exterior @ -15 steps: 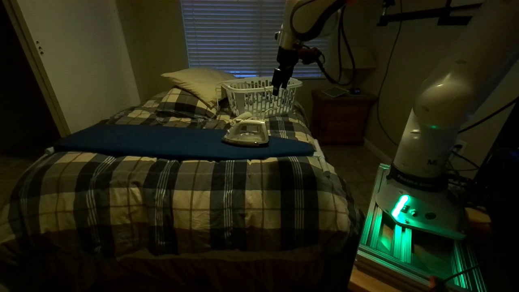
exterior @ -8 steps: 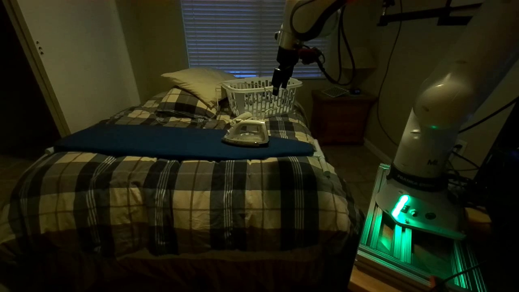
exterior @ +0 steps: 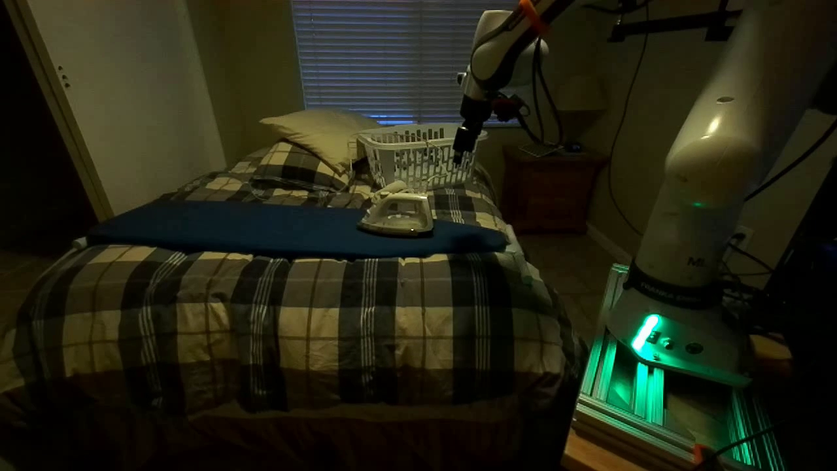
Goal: Turn the iron to the left.
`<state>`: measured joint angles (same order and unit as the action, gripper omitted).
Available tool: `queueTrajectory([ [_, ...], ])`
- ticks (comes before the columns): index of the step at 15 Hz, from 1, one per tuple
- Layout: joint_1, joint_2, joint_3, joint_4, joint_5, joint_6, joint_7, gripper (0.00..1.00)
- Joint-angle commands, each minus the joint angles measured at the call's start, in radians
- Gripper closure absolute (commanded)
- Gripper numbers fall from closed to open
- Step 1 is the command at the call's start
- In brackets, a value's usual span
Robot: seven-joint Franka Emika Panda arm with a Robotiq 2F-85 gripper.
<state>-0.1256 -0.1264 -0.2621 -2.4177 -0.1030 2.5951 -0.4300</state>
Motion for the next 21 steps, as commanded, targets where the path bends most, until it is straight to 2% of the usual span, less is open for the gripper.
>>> queueTrajectory([
  [1,0.005,0.158,-0.027,0.105,0.186,0.158,-0.236,0.0],
  [3,0.019,0.196,-0.016,0.146,0.364,0.191,-0.374,0.0],
  [4,0.003,0.145,-0.022,0.085,0.242,0.168,-0.267,0.0],
  [6,0.014,0.184,-0.018,0.124,0.32,0.184,-0.335,0.0],
  [14,0.017,0.194,-0.016,0.139,0.328,0.184,-0.338,0.0],
  [17,0.003,0.262,0.035,0.213,0.599,0.197,-0.524,0.0],
  [19,-0.02,0.3,0.078,0.293,0.756,0.156,-0.646,0.0],
  [21,-0.034,0.368,0.101,0.388,0.856,0.111,-0.754,0.0],
])
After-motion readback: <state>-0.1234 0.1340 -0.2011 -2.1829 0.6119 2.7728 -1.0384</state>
